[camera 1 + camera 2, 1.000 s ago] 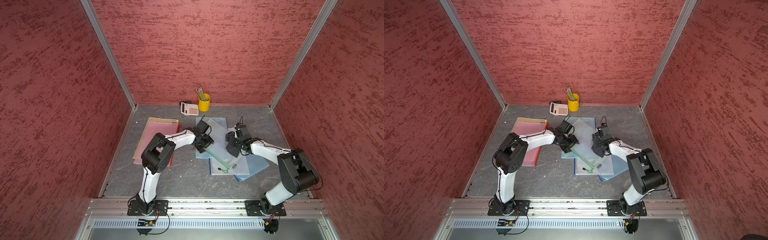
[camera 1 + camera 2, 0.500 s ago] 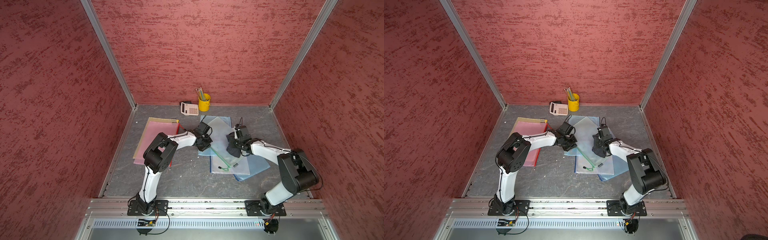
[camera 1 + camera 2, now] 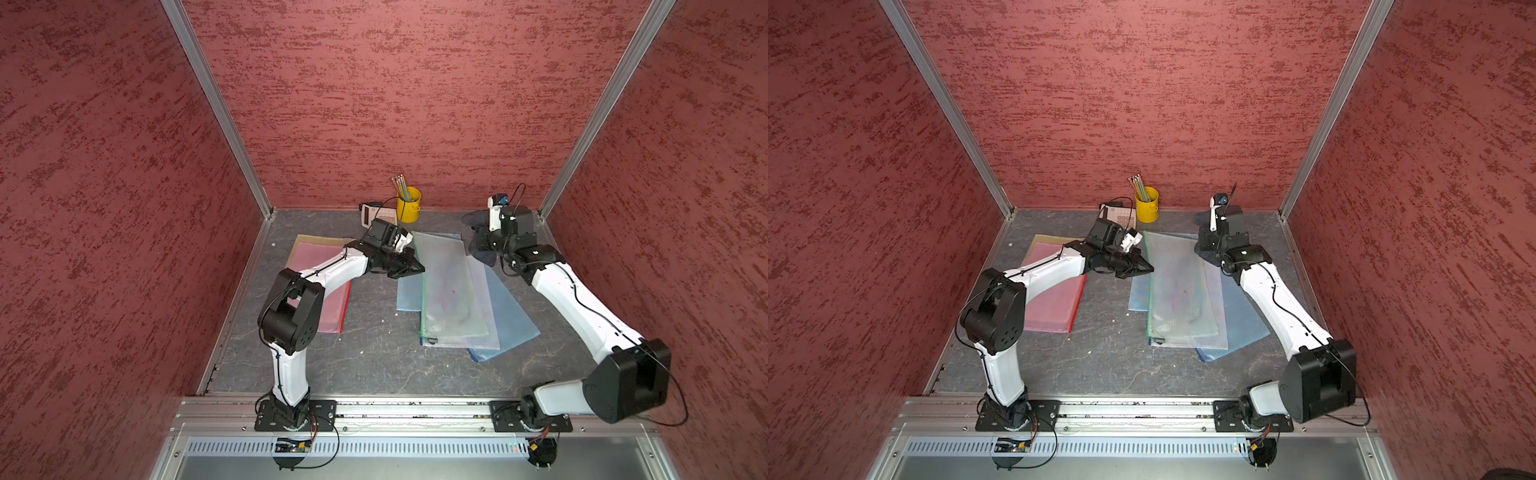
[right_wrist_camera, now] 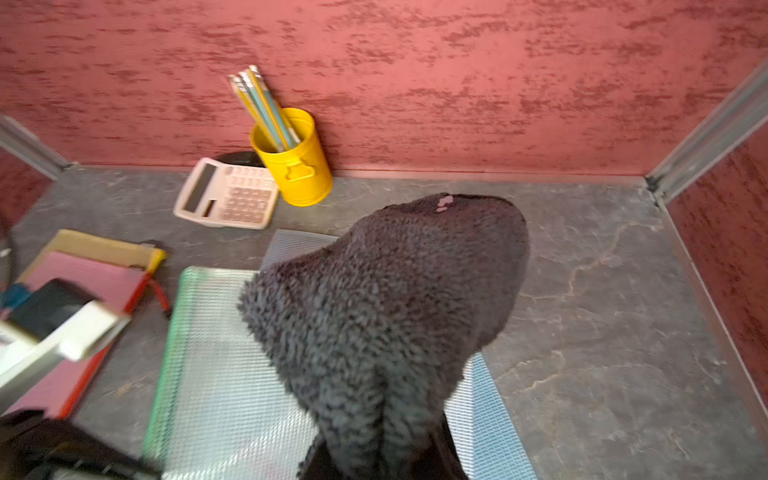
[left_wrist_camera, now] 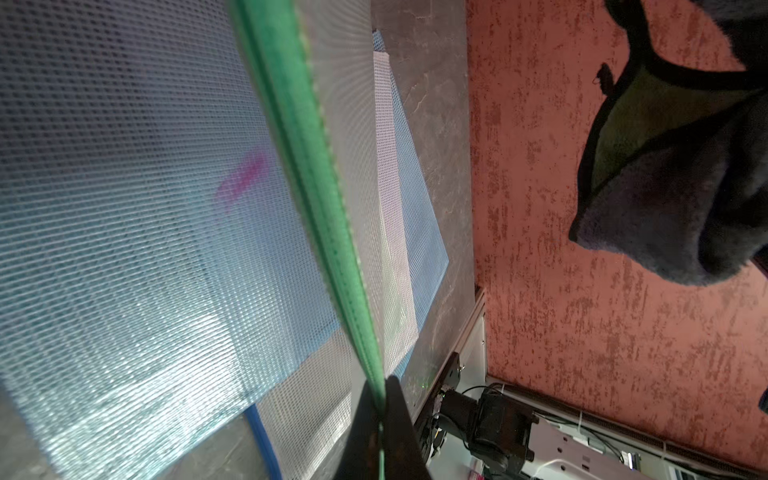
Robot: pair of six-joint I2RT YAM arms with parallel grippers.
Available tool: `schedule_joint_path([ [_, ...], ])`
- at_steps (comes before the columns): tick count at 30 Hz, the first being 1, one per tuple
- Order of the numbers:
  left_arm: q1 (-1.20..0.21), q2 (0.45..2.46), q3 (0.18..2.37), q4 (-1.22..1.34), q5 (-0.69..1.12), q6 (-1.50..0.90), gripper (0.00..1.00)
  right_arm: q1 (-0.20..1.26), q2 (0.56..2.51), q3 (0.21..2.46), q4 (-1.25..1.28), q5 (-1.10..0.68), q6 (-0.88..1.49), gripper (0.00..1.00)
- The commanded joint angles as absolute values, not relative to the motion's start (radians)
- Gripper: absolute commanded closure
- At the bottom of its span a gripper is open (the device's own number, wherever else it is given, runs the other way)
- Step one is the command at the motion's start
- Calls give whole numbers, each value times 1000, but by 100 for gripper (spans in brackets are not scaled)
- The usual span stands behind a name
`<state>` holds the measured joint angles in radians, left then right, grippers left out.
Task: Wipe the document bag
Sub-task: Move the document bag, then wipe the dirt from the document bag.
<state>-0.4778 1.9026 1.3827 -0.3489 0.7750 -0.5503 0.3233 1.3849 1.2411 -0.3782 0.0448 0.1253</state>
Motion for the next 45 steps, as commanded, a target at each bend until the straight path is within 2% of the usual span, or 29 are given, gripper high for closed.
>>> schedule_joint_path([
  [1,-430,1932,1312,-459,845,-390,100,469,1400,1151,-351,-31,190,100],
  [6,-384,1985,1293,-523,852,-292,100,702,1463,994,-152,-26,360,100],
  [9,-383,2036,1343,-617,822,-226,100,756,1532,900,-17,-44,487,100],
  [13,-374,2077,1373,-658,805,-200,100,785,1620,811,5,-20,621,100],
  [19,-361,2114,1405,-691,758,-184,100,844,1738,710,-116,127,860,100],
  [23,-353,2126,1407,-691,729,-184,100,1019,1740,708,-392,290,1088,100],
  [27,-351,2139,1410,-669,720,-208,100,1218,1763,687,-567,218,1314,100],
  [31,-351,2151,1427,-675,715,-203,100,1359,1703,655,-640,108,1427,100],
  [34,-353,2158,1438,-692,712,-188,100,1324,1537,651,-788,164,1390,100],
  [37,-364,2149,1442,-718,697,-153,100,1110,1342,752,-889,317,1223,100],
  [39,-369,2140,1437,-730,687,-141,100,967,1291,858,-813,373,1065,100],
  [42,-371,2117,1407,-710,691,-148,100,874,1361,978,-651,401,878,100],
  [45,-375,2106,1387,-694,691,-162,100,840,1530,1056,-483,396,769,100],
])
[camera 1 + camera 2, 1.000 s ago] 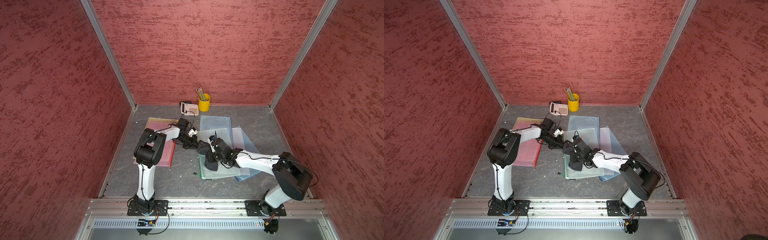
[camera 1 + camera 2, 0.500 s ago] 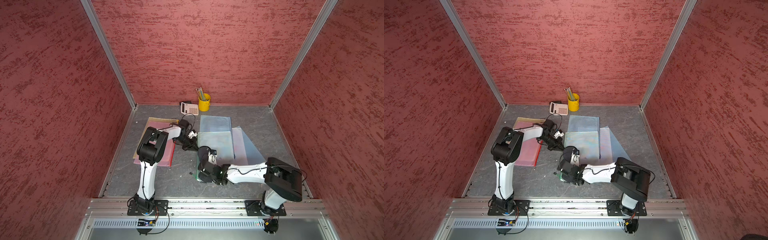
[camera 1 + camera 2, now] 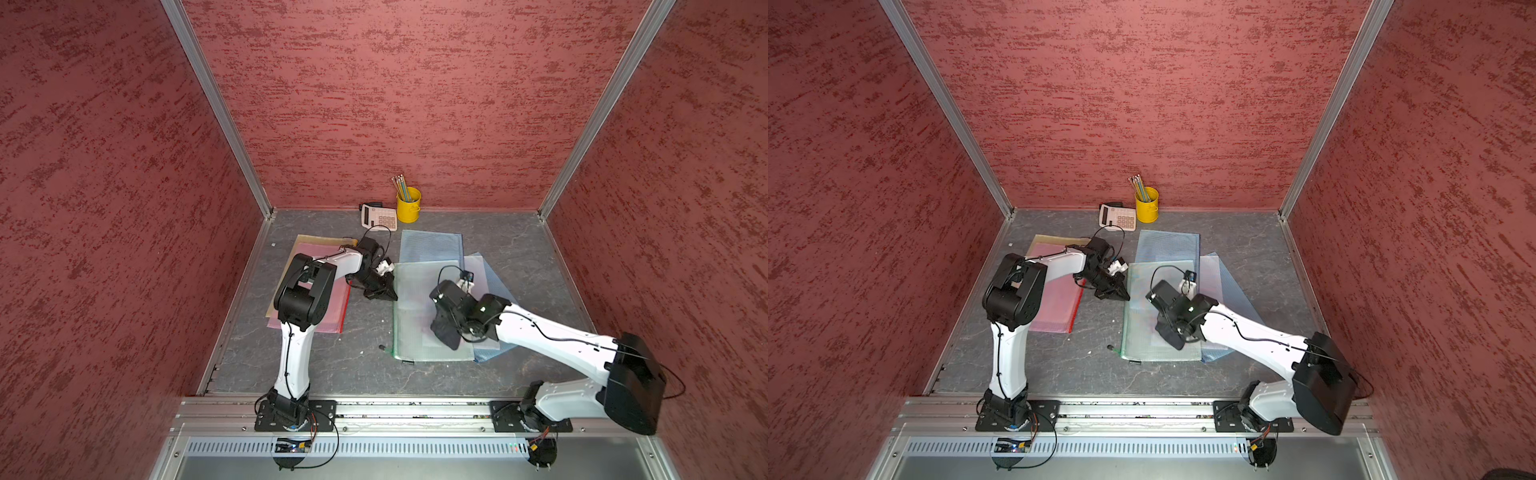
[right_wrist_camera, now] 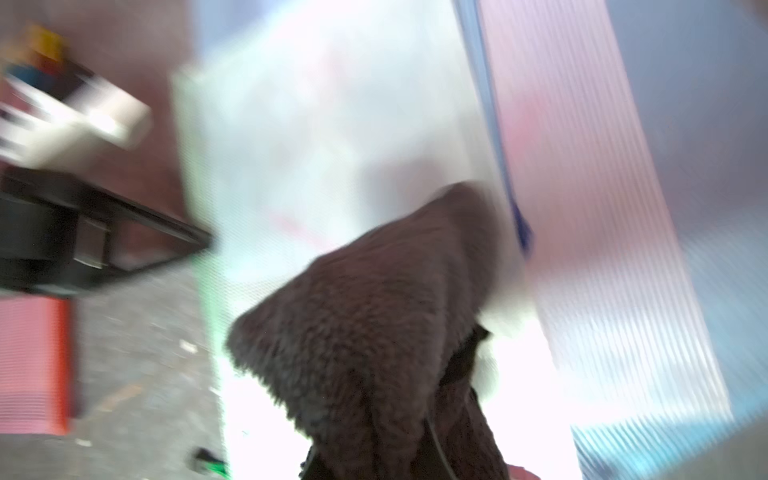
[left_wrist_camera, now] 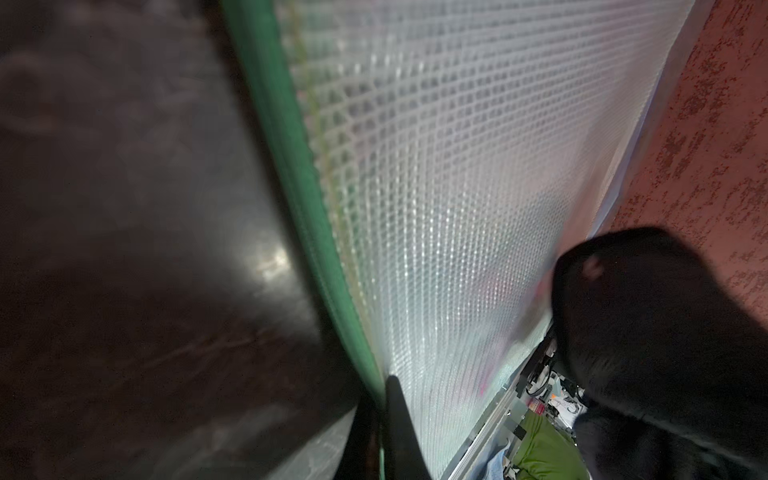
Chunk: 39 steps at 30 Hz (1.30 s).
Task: Wipe the document bag
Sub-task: Wipe the dirt from the document bag.
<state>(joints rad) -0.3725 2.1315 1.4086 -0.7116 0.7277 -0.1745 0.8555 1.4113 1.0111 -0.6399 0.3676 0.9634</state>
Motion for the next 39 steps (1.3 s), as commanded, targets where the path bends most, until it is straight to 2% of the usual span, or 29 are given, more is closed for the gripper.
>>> schedule_joint_path([
  [1,-378,2107,1387,-695,691,-165,100,836,1580,1063,-427,394,758,100],
  [5,-395,2107,1385,-686,682,-181,100,825,1730,1039,-237,392,754,100],
  [9,-396,2112,1396,-681,685,-201,100,826,1797,982,-220,408,836,100],
  [12,-389,2114,1402,-679,690,-211,100,825,1763,872,-257,432,932,100],
  [16,-368,2118,1397,-666,701,-226,100,870,1678,713,-383,405,1072,100],
  [23,-312,2120,1399,-668,732,-222,100,1112,1626,598,-651,259,1285,100],
  [26,-311,2121,1416,-703,736,-185,100,1087,1513,688,-836,347,1236,100],
  [28,-314,2124,1422,-723,747,-163,100,980,1416,809,-889,436,1129,100],
  [31,-329,2122,1420,-738,744,-141,100,837,1391,987,-721,484,941,100],
  [35,-357,2118,1411,-740,741,-138,100,804,1581,1164,-436,467,798,100],
  [39,-378,2126,1408,-729,734,-154,100,811,1752,1113,-126,362,825,100],
])
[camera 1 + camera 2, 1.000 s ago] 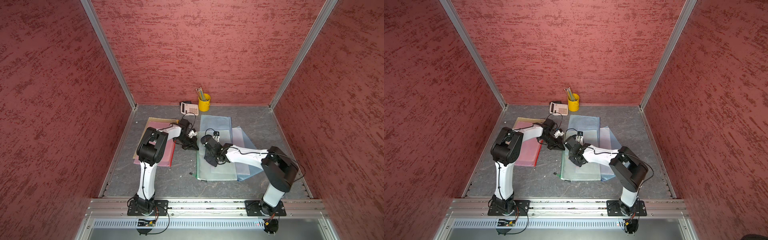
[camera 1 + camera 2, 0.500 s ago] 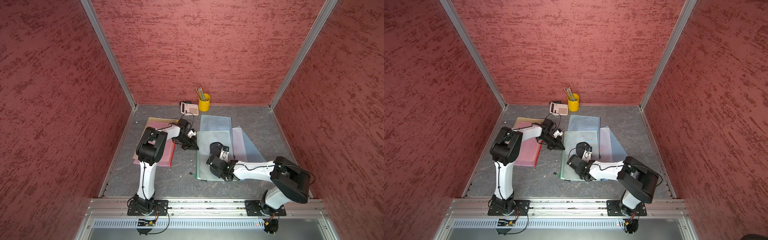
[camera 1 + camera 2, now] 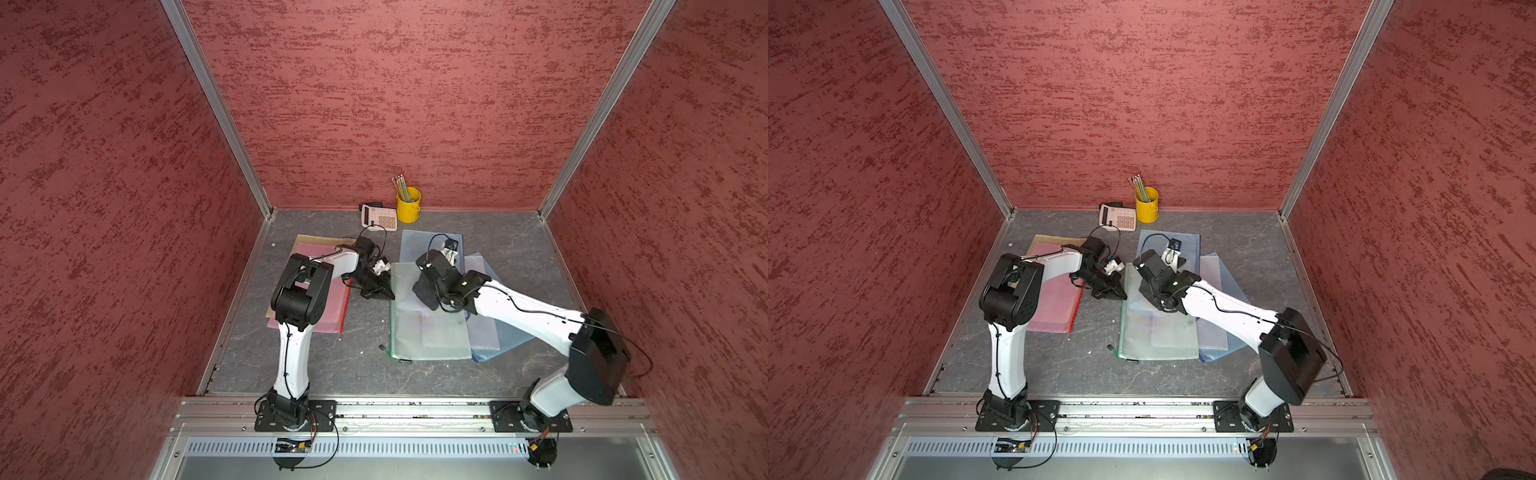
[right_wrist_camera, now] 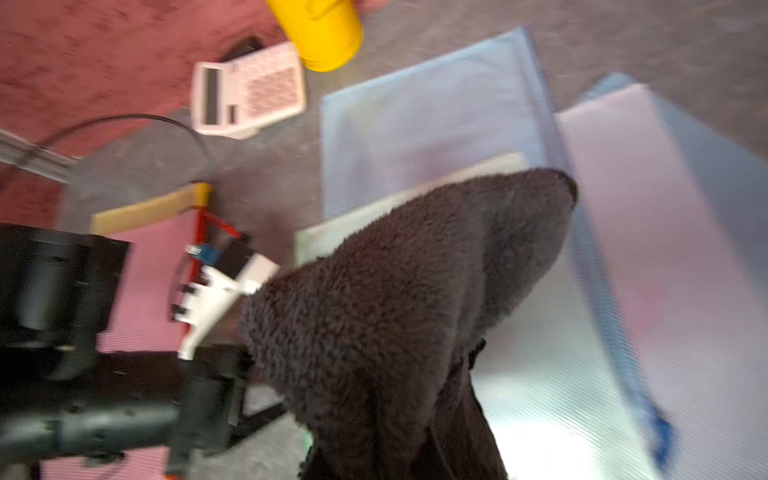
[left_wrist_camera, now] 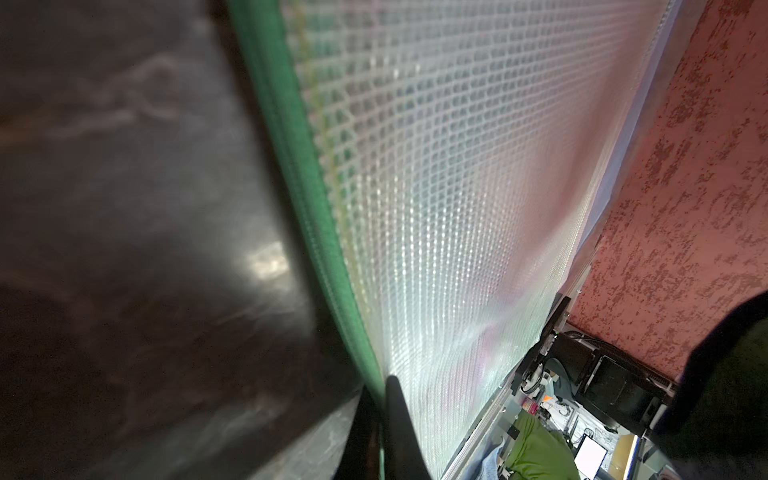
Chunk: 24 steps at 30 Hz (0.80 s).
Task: Wipe the document bag
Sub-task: Wipe the dirt from the document bag.
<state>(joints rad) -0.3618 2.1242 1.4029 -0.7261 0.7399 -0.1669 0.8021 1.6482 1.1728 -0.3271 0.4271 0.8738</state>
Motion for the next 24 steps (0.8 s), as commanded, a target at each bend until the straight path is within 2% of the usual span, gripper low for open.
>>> schedule_joint_path([
  [1,-379,2128,1409,-725,732,-163,100,814,1792,1098,-107,360,829,100],
  [7,-363,2126,1401,-701,738,-207,100,832,1816,936,-152,416,905,100],
  [12,-334,2123,1390,-683,751,-224,100,911,1771,829,-478,510,1089,100],
  [18,-280,2129,1379,-668,761,-241,100,1088,1583,628,-751,426,1342,100],
  [20,-272,2124,1370,-661,767,-246,100,1114,1510,644,-840,410,1381,100],
  [22,-275,2112,1364,-655,771,-249,100,1112,1459,750,-943,493,1342,100],
  [24,-283,2102,1346,-633,776,-261,100,1064,1421,883,-926,600,1222,100],
])
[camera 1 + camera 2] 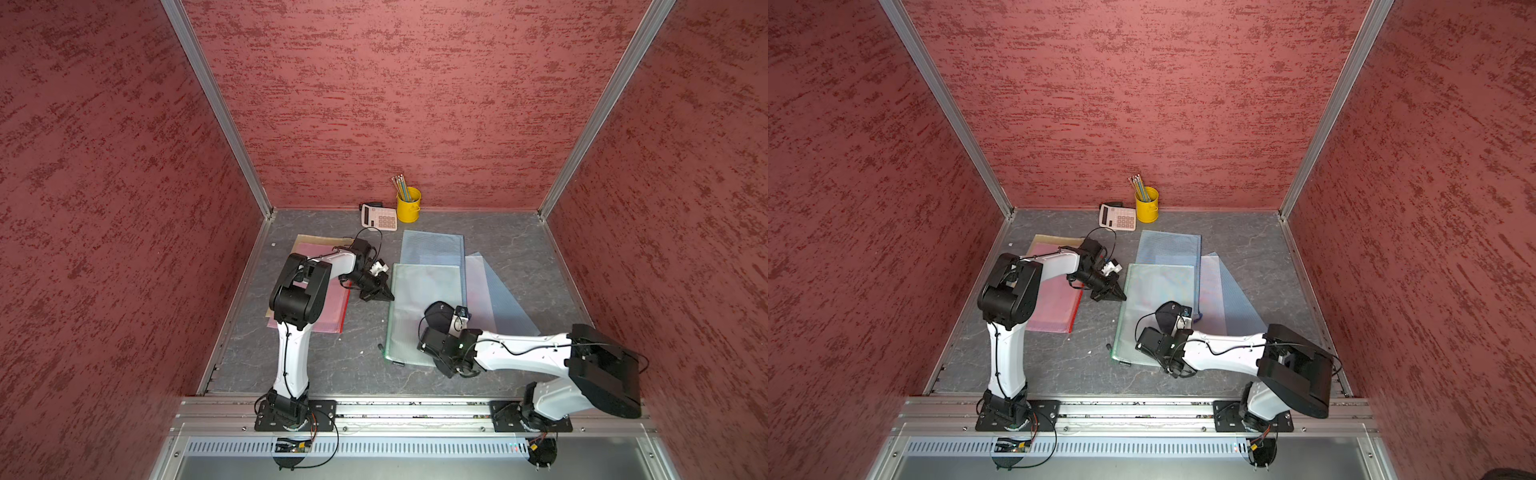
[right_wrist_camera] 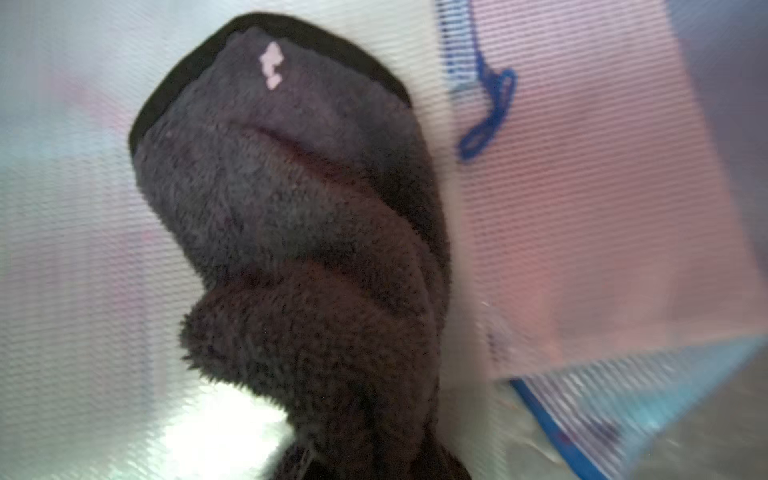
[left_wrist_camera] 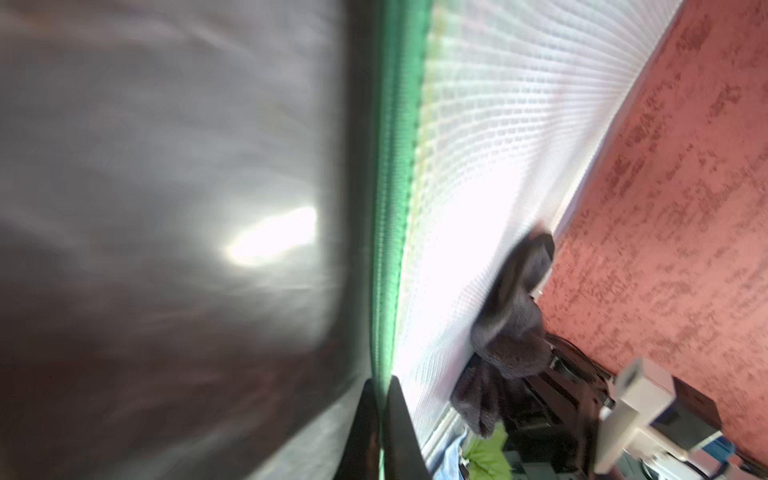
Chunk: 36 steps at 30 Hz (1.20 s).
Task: Wipe the document bag
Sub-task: Wipe the dirt from the document bag.
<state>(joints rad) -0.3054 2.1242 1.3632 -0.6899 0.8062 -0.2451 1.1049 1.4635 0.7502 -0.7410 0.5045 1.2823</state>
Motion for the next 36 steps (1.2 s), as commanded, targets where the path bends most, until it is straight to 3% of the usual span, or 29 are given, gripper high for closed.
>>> schedule_joint_path([
  [1,-287,2102,1344,-631,778,-265,100,1032,1425,929,-867,616,1151,100],
  [8,-340,2094,1319,-597,765,-301,100,982,1649,1085,-148,609,763,100],
  [12,-343,2092,1316,-587,753,-326,100,962,1806,1037,75,526,756,100],
  [20,-323,2083,1312,-560,755,-359,100,974,1836,838,-176,493,1034,100],
  [28,-282,2106,1333,-578,766,-338,100,1285,1641,620,-663,385,1558,100],
  [30,-282,2109,1348,-605,762,-311,100,1316,1612,642,-760,370,1578,100],
  [32,-285,2109,1356,-626,760,-291,100,1303,1543,724,-869,468,1559,100],
  [36,-299,2099,1347,-624,763,-293,100,1113,1459,905,-762,626,1302,100],
])
